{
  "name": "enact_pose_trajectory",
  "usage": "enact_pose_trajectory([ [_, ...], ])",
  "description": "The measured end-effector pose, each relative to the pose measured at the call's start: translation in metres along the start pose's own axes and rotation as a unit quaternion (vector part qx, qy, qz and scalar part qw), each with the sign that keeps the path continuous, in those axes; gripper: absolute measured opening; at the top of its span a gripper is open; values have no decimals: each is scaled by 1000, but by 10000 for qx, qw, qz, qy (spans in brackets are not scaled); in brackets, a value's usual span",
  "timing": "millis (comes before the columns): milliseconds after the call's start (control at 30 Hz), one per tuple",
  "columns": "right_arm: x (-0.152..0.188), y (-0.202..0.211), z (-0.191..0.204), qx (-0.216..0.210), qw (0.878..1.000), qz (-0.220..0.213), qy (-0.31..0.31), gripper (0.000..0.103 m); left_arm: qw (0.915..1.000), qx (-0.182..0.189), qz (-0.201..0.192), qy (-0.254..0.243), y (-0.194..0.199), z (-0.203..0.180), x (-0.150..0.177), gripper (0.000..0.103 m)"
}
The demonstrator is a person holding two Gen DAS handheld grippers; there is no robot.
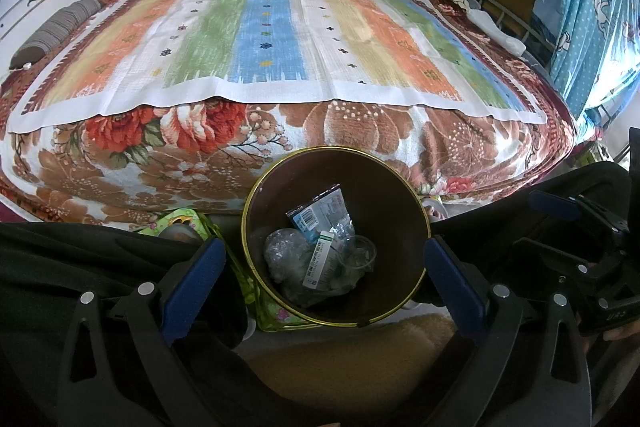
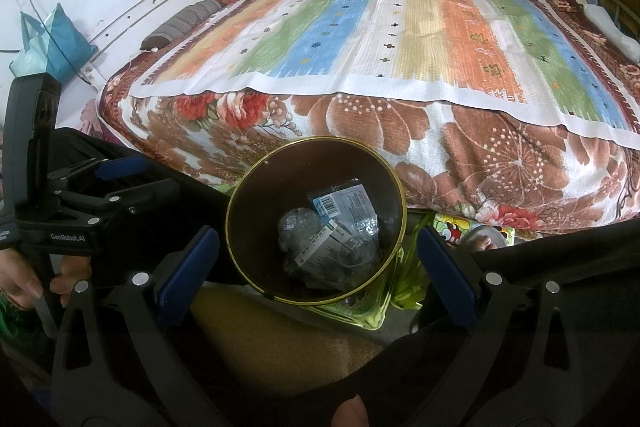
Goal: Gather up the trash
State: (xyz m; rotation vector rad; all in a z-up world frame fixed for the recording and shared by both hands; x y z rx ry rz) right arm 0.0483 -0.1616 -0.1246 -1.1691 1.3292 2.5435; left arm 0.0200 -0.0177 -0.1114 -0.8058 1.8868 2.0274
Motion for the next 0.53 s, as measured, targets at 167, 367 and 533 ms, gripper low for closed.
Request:
enact_pose_trajectory([
  [167,0,0,0,6,10000,2,-4,94,10000,0,1,-3,0,0,0,97],
  [367,0,0,0,4,10000,5,-2,94,10000,44,25,-19,-1,-2,1,97],
  [533,0,0,0,6,10000,8,1,94,10000,25,42,-55,-1,-8,9,97],
])
Point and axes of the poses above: each gripper's, at about its wrist camera, not at the fingertips, and y roughly against the way its jaws point, z to its left, x to its underside, the point moved 9 cm from there along -y, roughly the way its jaws point, and after that the axes turned 14 degrees about -x, right-handed, at the moved point
